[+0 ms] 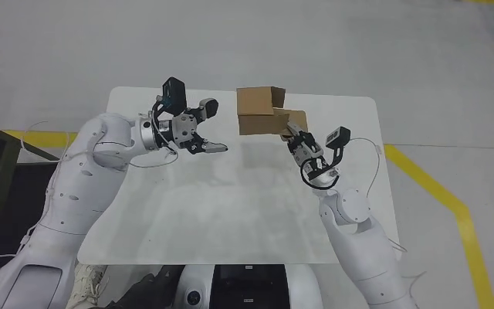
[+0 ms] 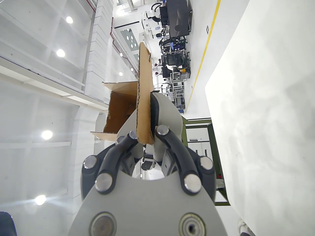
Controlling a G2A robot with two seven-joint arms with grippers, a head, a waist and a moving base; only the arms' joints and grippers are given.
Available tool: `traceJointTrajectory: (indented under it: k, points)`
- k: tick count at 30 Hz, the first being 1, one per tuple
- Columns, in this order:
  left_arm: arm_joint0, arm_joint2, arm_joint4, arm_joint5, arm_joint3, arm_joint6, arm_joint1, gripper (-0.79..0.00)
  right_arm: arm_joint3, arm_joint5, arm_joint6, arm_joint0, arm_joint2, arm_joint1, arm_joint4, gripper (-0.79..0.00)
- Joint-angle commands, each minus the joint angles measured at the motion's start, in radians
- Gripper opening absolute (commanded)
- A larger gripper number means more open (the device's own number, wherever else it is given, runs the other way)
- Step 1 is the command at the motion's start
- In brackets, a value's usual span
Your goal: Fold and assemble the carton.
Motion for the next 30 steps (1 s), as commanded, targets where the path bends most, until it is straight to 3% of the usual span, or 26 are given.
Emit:
traceJointTrajectory:
  k: [1, 14, 18, 30]
  points:
    - [0.0, 0.0, -0.001, 0.0, 0.0, -0.001, 0.0, 0.0, -0.001, -0.002, 0.0, 0.0, 0.0, 0.0, -0.002, -0.785]
    - [0.011, -0.003, 0.003, 0.016, -0.004, 0.016, -0.001, 0.0, -0.009, -0.004, -0.008, -0.007, -0.001, 0.0, -0.027, -0.785]
    - [0.009, -0.01, 0.099, 0.0, -0.004, 0.06, -0.003, 0.0, 0.002, -0.019, -0.005, -0.011, -0.009, -0.001, -0.039, -0.785]
    - [-0.048, 0.094, 0.24, 0.0, 0.087, 0.211, -0.022, 0.0, 0.036, -0.107, -0.032, -0.03, -0.024, -0.007, -0.078, -0.785]
